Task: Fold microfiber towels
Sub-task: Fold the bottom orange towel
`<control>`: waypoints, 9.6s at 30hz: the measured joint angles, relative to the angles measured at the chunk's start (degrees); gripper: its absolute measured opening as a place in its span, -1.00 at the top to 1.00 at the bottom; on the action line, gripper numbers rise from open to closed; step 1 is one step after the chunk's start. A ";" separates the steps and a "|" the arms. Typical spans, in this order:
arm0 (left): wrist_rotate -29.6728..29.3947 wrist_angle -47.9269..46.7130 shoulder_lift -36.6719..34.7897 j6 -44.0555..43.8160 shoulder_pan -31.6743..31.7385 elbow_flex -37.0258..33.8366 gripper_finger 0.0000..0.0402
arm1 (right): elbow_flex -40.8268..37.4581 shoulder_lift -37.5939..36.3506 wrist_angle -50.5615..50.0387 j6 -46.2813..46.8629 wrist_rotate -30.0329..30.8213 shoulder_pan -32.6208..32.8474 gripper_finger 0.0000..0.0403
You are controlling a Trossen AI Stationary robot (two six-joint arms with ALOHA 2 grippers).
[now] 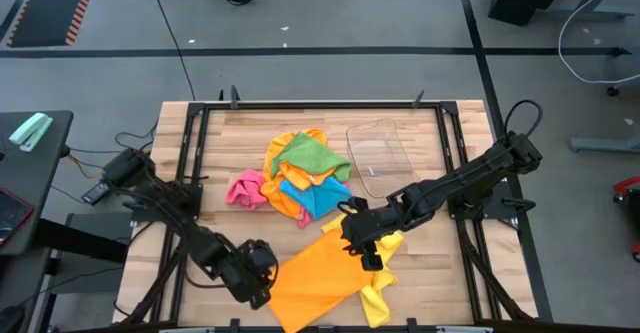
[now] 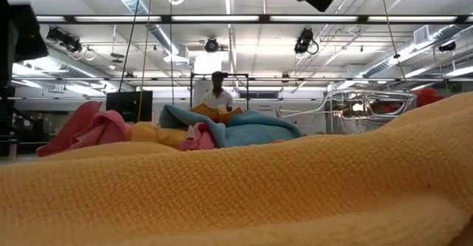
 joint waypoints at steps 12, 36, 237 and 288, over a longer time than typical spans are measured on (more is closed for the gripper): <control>-0.04 6.62 -0.01 1.04 2.10 0.04 0.36 | -10.71 0.20 6.14 10.61 -3.96 -0.47 0.28; 1.71 5.96 0.05 5.74 5.42 0.02 0.44 | -18.61 12.94 24.01 27.17 -18.52 -12.98 0.01; 33.40 35.73 5.58 49.82 45.75 0.04 0.94 | -17.85 -12.43 -7.10 19.78 -7.38 -11.24 0.98; 33.68 2.33 -2.94 60.41 31.08 0.07 0.93 | -3.10 13.93 18.94 19.34 -8.49 1.23 0.98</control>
